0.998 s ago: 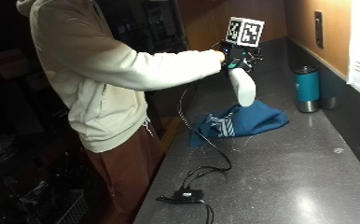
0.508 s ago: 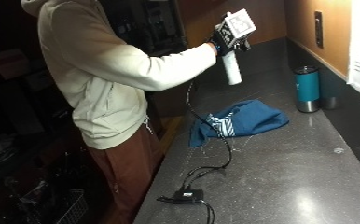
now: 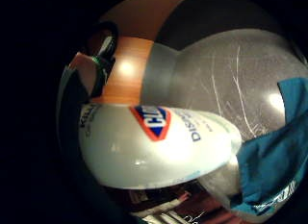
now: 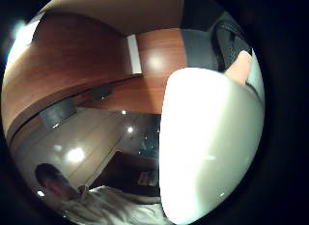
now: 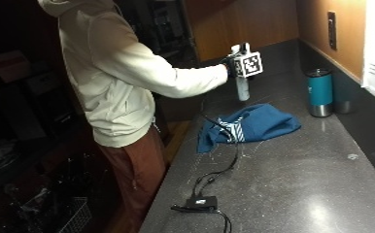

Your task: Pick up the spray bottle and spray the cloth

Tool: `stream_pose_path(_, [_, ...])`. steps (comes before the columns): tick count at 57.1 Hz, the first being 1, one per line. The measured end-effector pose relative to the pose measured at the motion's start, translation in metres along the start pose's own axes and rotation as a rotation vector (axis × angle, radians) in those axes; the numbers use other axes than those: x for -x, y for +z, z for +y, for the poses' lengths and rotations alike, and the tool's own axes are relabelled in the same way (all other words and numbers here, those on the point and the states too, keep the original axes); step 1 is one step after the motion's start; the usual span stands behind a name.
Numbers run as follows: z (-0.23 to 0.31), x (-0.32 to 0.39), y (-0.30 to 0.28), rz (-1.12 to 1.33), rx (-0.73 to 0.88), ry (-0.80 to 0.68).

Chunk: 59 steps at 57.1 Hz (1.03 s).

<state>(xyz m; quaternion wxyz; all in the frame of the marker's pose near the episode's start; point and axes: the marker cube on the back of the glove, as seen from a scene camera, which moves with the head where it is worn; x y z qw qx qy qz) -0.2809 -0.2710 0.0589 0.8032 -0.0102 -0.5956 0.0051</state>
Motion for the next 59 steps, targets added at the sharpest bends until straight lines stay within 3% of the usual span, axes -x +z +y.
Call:
stream_pose_path(10, [-0.004,-0.033,0.006,0.081,0.007,0.024])
stream_pose_path(30, [0.019,-0.041,-0.028,0.221,0.188,-0.008])
stream_pose_path(44, [0.053,-0.041,-0.092,0.209,0.174,0.004])
stream_pose_path(59, [0.073,-0.040,-0.117,0.217,0.151,-0.001])
